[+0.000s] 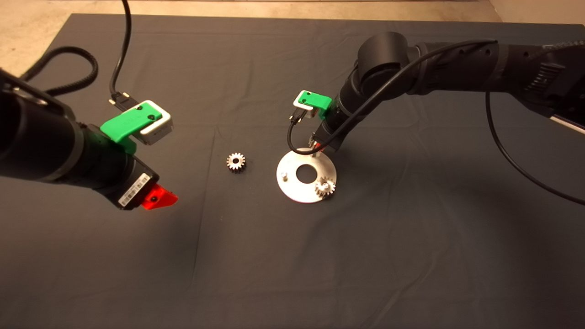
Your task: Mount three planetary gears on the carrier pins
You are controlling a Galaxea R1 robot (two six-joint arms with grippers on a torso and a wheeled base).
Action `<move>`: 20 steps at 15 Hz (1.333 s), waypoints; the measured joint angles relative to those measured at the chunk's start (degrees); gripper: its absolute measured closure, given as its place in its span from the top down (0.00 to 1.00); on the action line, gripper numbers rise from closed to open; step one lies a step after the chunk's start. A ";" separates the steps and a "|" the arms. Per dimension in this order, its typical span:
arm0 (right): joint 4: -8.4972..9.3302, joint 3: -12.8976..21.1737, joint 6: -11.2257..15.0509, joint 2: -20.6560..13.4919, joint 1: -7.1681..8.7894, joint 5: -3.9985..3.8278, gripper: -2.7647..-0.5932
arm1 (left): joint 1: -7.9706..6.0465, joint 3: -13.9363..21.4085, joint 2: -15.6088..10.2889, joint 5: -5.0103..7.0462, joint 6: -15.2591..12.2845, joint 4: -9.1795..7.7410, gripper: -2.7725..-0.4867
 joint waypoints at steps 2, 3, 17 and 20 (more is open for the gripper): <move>0.00 0.02 0.02 -0.02 -0.01 -0.81 0.13 | 0.00 0.00 -0.11 0.02 0.00 0.00 1.00; 0.02 0.07 0.02 -0.10 -0.04 -0.97 0.13 | 0.00 0.00 -0.10 -0.01 0.00 0.00 1.00; 0.00 0.33 0.07 0.20 -0.76 -1.02 0.13 | 0.00 0.00 -0.09 -0.02 0.00 0.00 1.00; 0.01 0.39 0.07 0.17 -0.83 -1.04 0.13 | 0.00 0.00 -0.09 -0.02 0.00 0.00 1.00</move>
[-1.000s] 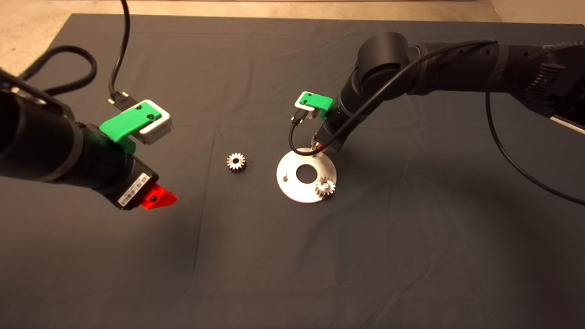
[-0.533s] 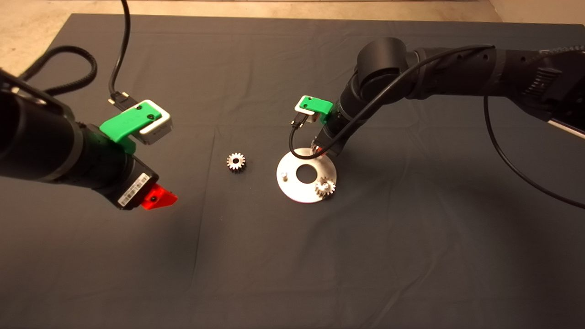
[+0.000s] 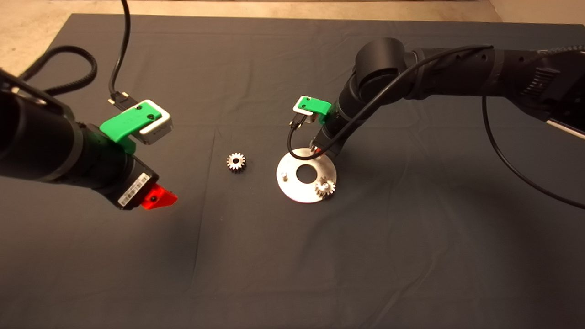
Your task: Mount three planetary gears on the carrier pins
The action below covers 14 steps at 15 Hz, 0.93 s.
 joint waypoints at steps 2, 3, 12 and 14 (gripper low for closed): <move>0.01 0.01 0.00 0.02 -0.15 0.01 0.13 | 0.00 0.00 0.00 0.02 0.00 0.00 1.00; -0.01 0.01 0.00 -0.01 -0.11 0.03 0.13 | 0.00 0.02 0.00 0.00 0.00 0.00 1.00; -0.01 0.12 0.04 0.02 -0.74 0.26 0.13 | -0.30 0.02 -0.02 0.00 0.00 -0.02 1.00; -0.01 0.12 0.04 0.02 -0.74 0.24 0.12 | -0.30 0.02 -0.02 0.02 0.00 -0.09 1.00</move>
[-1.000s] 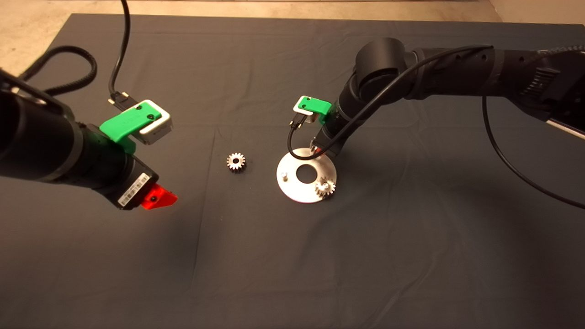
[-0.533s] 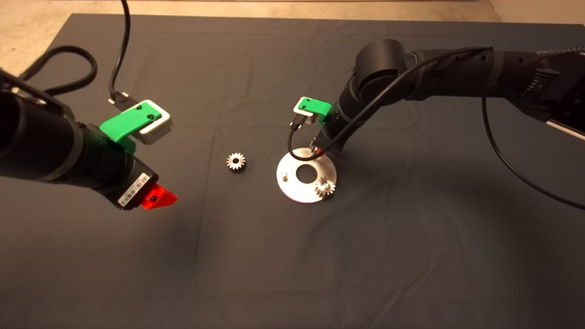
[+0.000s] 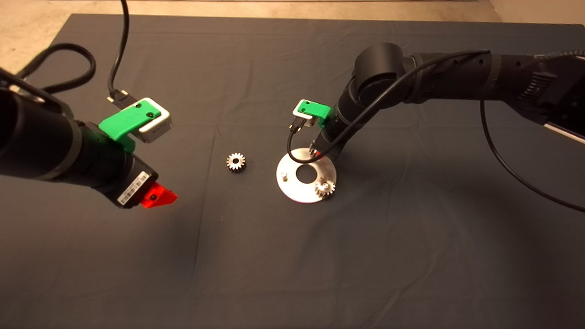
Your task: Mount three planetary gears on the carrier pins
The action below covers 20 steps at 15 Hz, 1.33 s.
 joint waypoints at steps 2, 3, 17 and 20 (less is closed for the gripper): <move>0.00 0.00 0.00 0.00 -0.02 0.07 0.12 | 0.00 0.00 0.02 -0.02 0.00 -0.05 1.00; 0.00 0.00 0.00 0.00 -0.02 0.04 0.12 | 0.00 0.00 0.00 0.00 0.00 -0.05 1.00; -0.16 0.17 -0.09 0.01 -0.17 2.18 0.13 | -0.02 0.00 0.02 0.00 0.00 -0.16 1.00; -0.16 0.17 -0.13 0.01 -0.18 3.08 0.13 | 0.00 0.00 0.02 0.00 0.00 -0.29 1.00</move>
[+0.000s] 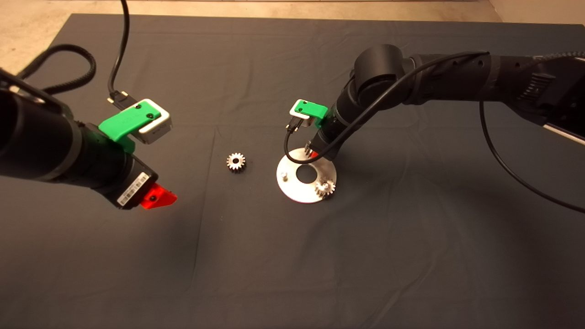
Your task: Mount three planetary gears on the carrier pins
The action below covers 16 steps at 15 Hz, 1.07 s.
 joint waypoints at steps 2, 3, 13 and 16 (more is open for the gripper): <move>0.00 -0.06 0.02 0.02 -0.01 0.63 0.13 | 0.00 0.00 -0.02 0.00 0.00 -0.02 1.00; 0.00 -0.13 0.00 0.02 -0.01 0.65 0.13 | -0.02 0.00 -0.02 0.00 -0.02 -0.04 1.00; 0.02 -1.33 -1.17 0.02 0.16 1.05 0.12 | -0.01 0.00 -0.02 0.00 -0.01 -0.04 1.00; -0.02 -1.33 -1.35 0.02 0.16 1.02 0.13 | 0.00 0.00 -0.02 0.00 0.00 -0.05 1.00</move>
